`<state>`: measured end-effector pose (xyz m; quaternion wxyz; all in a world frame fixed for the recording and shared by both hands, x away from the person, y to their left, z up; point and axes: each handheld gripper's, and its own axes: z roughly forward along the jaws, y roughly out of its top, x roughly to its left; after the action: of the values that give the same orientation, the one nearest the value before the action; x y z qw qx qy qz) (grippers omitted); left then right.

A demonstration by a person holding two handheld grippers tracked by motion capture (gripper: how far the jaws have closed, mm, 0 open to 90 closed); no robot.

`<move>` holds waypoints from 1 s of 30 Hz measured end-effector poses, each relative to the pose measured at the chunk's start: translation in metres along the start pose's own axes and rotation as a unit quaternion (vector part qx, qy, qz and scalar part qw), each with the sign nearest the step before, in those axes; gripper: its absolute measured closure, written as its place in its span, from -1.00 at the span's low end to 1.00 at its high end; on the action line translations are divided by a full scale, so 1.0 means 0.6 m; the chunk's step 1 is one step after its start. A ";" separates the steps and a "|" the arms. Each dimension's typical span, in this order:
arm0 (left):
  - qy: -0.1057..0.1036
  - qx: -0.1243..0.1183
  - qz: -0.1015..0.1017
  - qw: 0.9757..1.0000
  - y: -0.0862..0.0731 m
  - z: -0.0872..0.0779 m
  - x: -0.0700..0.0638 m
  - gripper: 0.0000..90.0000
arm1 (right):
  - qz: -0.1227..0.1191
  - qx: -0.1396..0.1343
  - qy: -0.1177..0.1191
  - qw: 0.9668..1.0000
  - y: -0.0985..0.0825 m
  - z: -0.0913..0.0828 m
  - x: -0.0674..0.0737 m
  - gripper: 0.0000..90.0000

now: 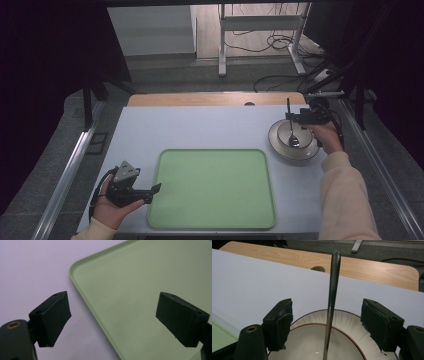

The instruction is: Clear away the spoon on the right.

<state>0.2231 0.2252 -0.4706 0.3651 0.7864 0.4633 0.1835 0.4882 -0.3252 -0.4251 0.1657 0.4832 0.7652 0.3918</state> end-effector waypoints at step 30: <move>0.001 -0.004 0.000 1.000 -0.002 -0.002 0.007 -0.74 | 0.054 0.021 0.047 0.997 0.000 0.064 -0.030 0.83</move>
<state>0.2236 0.2295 -0.4706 0.3681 0.7848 0.4626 0.1860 0.5211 -0.3242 -0.4521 0.0979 0.5082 0.7529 0.4066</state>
